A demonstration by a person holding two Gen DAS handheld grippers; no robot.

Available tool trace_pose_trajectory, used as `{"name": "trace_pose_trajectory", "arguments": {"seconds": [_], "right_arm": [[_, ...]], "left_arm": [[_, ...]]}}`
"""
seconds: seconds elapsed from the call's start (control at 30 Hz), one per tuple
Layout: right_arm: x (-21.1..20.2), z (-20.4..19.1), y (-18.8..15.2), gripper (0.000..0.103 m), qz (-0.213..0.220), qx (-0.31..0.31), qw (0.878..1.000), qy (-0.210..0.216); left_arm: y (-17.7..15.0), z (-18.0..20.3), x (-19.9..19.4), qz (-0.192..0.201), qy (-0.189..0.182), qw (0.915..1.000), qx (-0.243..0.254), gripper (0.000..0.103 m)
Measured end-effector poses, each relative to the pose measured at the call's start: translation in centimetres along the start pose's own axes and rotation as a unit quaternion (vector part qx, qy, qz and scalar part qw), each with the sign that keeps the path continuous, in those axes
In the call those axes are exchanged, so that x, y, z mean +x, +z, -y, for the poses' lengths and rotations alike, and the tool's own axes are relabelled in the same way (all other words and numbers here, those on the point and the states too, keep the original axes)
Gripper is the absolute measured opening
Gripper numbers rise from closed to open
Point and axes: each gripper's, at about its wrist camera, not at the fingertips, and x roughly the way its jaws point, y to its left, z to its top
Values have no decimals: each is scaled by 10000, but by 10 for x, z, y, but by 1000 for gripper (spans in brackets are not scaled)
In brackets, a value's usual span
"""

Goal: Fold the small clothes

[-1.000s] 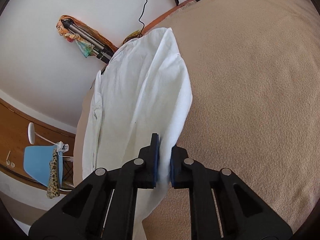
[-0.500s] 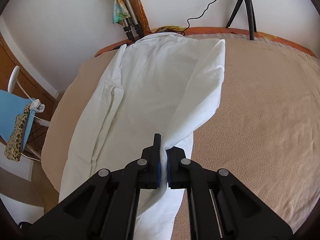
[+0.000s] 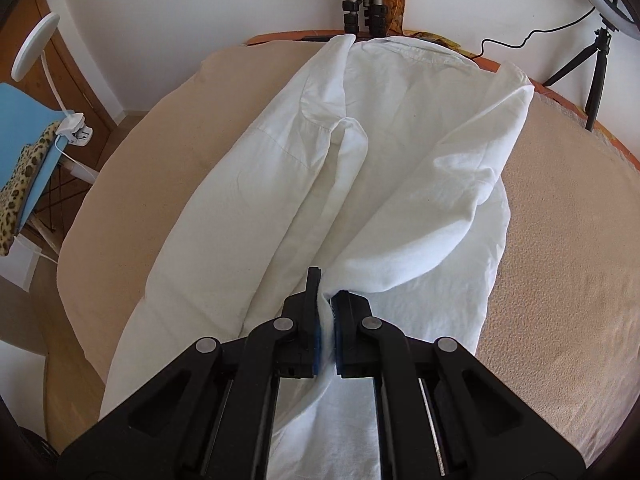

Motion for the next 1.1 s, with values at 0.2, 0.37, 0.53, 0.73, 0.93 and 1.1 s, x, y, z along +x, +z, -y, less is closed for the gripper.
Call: {"name": "trace_pose_trajectory", "arguments": {"seconds": [0.2,0.37,0.53,0.73,0.93,1.1], "right_arm": [[-40,32,-14,48,93,113,9918,1270],[-76,85,-9,53,465,564,9885,1322],[-53,148,24,53,559,1708,9775,1104],[-7,168,65,53,323,2019,9751,861],[21,169,92,6,70,2125,9749,668],[24,146,138,5,230,1772,9830,423]], "left_arm": [[1,-3,3,-34,17,10000,22,0],[3,-6,9,-125,34,9999,4,0],[6,-7,13,-193,82,9998,-14,0],[10,-7,14,-220,134,9997,0,0],[19,-6,13,-218,116,9997,64,0],[21,-10,15,-238,106,9996,91,0]]}}
